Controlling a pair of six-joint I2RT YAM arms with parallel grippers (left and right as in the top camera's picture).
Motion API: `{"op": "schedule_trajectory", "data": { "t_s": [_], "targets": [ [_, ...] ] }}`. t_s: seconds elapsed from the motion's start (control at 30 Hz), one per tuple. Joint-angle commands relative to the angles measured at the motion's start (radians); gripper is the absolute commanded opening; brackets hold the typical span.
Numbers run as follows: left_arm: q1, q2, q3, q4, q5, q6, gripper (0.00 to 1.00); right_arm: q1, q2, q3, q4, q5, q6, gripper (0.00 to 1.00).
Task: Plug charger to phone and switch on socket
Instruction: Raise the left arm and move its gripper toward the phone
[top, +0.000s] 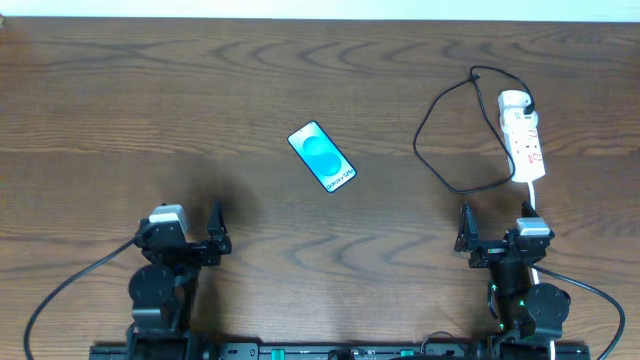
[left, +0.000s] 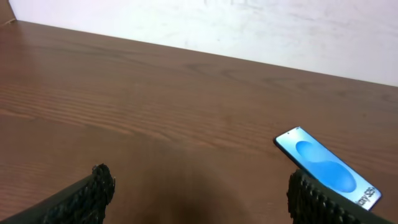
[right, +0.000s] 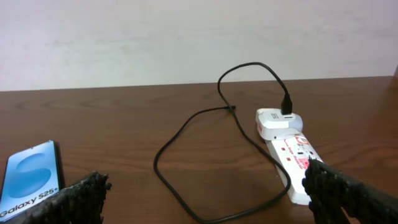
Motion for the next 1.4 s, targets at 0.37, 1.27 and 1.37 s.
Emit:
{"op": "schedule_trajectory", "data": {
  "t_s": [0.37,1.27,1.37],
  "targets": [
    [-0.001,0.222,0.278,-0.196,-0.002,0.013,0.91,-0.003,-0.006,-0.002,-0.004,0.008,-0.018,0.99],
    [-0.001,0.427,0.492,-0.371,-0.003,0.013,0.91,-0.003,-0.006,-0.002,-0.004,0.008,-0.018,0.99],
    [-0.001,0.427,0.492,-0.371,-0.003,0.013,0.91,-0.003,-0.006,-0.002,-0.004,0.008,-0.018,0.99]
  ]
}}
